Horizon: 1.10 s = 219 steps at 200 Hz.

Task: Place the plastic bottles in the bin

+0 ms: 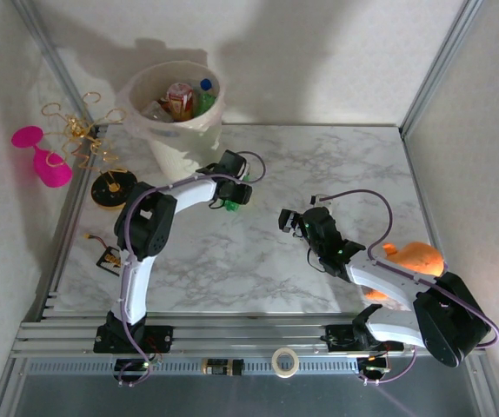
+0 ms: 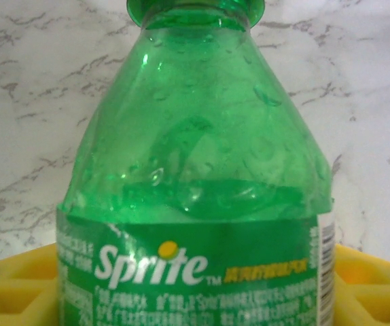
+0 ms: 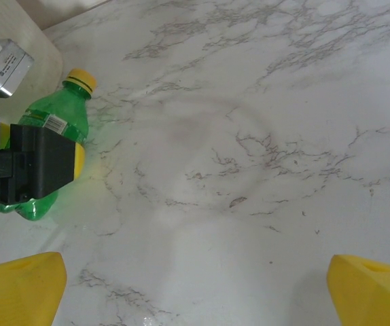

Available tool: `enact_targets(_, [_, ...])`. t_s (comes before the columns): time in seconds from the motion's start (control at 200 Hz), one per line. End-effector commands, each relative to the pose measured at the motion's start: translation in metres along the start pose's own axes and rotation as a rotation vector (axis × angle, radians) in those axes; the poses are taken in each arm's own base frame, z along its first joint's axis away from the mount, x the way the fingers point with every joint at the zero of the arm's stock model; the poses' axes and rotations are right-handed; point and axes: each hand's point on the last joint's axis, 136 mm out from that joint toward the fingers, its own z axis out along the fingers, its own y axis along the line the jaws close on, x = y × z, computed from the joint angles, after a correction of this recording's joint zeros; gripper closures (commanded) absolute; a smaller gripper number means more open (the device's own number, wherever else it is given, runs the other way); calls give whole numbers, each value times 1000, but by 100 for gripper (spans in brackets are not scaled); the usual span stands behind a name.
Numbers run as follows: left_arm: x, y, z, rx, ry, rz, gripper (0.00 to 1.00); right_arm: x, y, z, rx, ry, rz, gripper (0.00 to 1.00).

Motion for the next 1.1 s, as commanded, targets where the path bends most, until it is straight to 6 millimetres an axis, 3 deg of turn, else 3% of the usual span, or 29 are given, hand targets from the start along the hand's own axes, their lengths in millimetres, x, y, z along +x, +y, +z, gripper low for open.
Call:
enact_targets(0.0, [-27, -10, -34, 36, -97, -22, 55, -4, 6, 0, -36, -14, 14, 1])
enact_targets(0.22, [-63, -20, -92, 91, -234, -41, 57, -3, 31, -6, -196, -21, -14, 1])
enact_targets(0.466, [-108, -26, -189, 156, -461, -80, 65, -6, 50, -11, -310, -36, -49, 1])
enact_targets(0.506, [-114, -27, -205, 166, -499, -84, 68, -5, 52, -12, -321, -35, -54, 1])
enact_targets(0.606, [-128, -28, -249, 186, -605, -91, 90, -5, 56, -11, -337, -37, -65, 1])
enact_targets(0.681, [-138, -25, -280, 184, -681, -97, 100, -4, 57, -8, -337, -32, -73, 1])
enact_targets(0.796, [-153, -20, -323, 183, -784, -97, 100, -2, 57, -5, -332, -20, -82, 1])
enact_targets(0.946, [-173, 3, -365, 142, -887, -110, 100, 0, 57, -2, -326, -11, -86, 1])
enact_targets(1.092, [-187, 49, -378, 89, -925, -195, 100, 1, 55, -4, -321, -9, -88, 1])
